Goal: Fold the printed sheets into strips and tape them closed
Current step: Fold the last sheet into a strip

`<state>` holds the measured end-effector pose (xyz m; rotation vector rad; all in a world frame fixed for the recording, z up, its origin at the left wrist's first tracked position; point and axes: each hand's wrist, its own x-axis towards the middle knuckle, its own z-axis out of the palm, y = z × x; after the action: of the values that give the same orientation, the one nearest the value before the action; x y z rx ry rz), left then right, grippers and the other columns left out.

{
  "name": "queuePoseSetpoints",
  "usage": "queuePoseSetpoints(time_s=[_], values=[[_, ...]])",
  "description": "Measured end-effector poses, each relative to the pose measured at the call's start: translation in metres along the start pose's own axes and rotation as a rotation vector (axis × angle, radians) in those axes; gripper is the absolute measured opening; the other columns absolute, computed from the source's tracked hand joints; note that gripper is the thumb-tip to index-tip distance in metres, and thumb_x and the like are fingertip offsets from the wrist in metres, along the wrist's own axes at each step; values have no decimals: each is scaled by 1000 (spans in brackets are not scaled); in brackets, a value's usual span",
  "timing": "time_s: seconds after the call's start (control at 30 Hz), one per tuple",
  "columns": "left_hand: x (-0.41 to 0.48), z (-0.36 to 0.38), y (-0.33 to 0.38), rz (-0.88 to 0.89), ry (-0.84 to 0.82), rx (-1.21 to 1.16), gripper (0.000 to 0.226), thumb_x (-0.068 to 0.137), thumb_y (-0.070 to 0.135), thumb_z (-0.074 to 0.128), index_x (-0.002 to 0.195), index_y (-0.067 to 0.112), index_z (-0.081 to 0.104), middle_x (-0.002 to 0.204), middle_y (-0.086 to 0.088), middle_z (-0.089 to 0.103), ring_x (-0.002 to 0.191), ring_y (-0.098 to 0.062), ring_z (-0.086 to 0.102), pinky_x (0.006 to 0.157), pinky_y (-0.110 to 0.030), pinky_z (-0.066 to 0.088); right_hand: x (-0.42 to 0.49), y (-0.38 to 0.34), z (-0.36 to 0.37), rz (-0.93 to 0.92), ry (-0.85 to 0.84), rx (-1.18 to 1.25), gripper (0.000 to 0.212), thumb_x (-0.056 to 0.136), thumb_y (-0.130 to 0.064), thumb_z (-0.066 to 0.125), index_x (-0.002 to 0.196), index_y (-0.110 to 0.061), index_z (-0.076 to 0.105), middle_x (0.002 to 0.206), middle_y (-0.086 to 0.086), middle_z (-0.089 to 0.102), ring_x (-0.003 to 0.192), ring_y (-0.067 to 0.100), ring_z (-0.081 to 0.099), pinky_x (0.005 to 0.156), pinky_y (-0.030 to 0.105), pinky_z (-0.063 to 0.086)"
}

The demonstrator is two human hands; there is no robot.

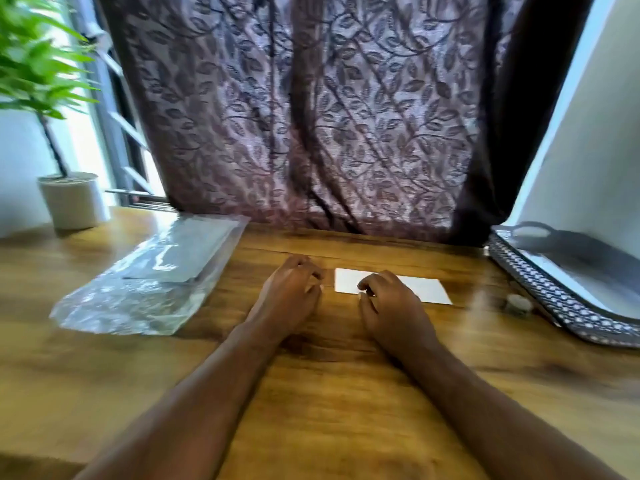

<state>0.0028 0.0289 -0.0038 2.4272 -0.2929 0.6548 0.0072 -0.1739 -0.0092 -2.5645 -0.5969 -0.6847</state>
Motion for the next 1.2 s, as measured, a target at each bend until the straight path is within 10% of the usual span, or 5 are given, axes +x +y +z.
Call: queuePoseSetpoints(time_s=[0.33,0.53,0.83,1.03,1.2], values=[[-89,-137,-80,-31,241,232,35,79,2,74,112,14,73,134,-11,61,125,-34,56,100,-44,48,4,-164,55,-286,-220,230,22,97,-22,59,117,-15,66,117,5,65,105,22,60,90,33,45],[-130,-192,-141,-567,114,530,67,85,40,65,146,25,42,153,-7,41,143,-27,33,113,-47,29,11,-260,85,-393,-352,251,40,93,-2,54,132,-13,60,137,10,59,125,27,56,105,37,44],[-127,-194,-165,-632,4,430,68,90,55,53,151,33,34,150,0,51,141,-21,42,117,-55,22,51,-321,125,-134,-609,14,39,99,-24,49,134,-7,55,139,22,57,127,38,55,104,42,45],[-128,-197,-168,-633,32,368,67,88,55,56,149,36,37,150,1,51,141,-21,41,119,-57,17,80,-327,145,-53,-671,-138,47,98,-38,51,140,-16,55,162,20,29,152,37,19,119,54,18],[-127,-195,-170,-655,61,346,67,85,52,55,148,35,39,148,0,52,141,-21,42,119,-56,17,72,-333,146,-135,-605,-203,33,98,-31,51,127,-18,63,137,12,60,128,33,55,107,49,36]])
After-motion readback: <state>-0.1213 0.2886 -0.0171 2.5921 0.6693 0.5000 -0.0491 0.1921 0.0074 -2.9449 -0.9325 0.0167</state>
